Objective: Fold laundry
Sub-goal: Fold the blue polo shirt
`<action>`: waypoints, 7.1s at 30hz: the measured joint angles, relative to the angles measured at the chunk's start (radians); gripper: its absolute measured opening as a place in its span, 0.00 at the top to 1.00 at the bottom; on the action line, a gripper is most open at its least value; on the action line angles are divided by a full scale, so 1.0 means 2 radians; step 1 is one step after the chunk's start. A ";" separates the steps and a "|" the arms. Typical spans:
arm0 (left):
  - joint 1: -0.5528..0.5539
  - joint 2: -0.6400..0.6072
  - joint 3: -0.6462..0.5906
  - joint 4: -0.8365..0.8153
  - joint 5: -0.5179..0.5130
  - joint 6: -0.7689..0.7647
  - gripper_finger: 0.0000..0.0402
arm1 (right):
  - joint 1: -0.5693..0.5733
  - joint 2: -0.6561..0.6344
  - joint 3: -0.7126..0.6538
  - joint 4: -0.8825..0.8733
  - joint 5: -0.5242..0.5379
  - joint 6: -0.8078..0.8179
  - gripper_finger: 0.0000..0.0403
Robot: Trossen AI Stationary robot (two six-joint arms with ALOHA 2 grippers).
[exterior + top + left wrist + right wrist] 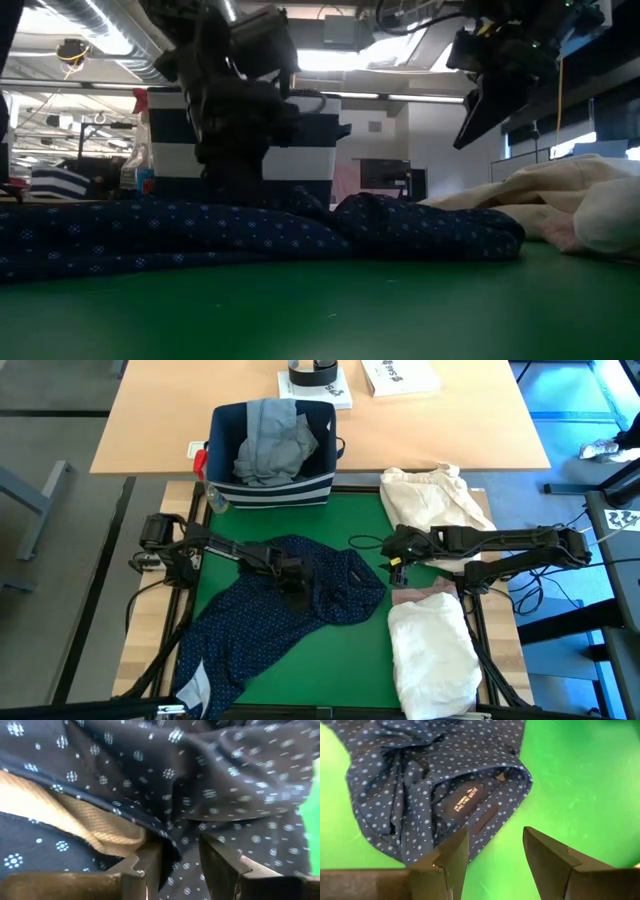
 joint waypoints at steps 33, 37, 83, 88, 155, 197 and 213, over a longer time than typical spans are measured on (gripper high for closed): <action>-0.002 -0.340 0.053 -0.109 -0.275 -0.072 1.00 | 0.000 0.095 0.000 0.003 -0.157 -0.161 0.53; -0.002 -0.357 0.053 -0.121 -0.305 -0.074 1.00 | 0.000 0.096 0.000 0.004 -0.157 -0.172 0.53; -0.018 -0.371 0.099 -0.213 -0.357 -0.131 1.00 | -0.005 0.106 -0.048 0.154 -0.063 -0.282 0.98; -0.015 -0.372 0.115 -0.334 -0.421 -0.182 1.00 | -0.042 0.079 -0.008 0.091 -0.150 -0.280 0.98; 0.190 -0.353 0.007 -0.425 -0.112 -0.147 0.56 | -0.145 0.213 0.040 0.118 -0.087 -0.163 0.95; 0.204 -0.322 -0.058 -0.348 -0.276 -0.074 0.99 | -0.145 0.213 0.040 0.114 -0.088 -0.177 0.95; 0.261 -0.322 -0.045 -0.436 -0.116 -0.052 0.66 | -0.144 0.213 0.040 0.110 -0.110 -0.176 0.95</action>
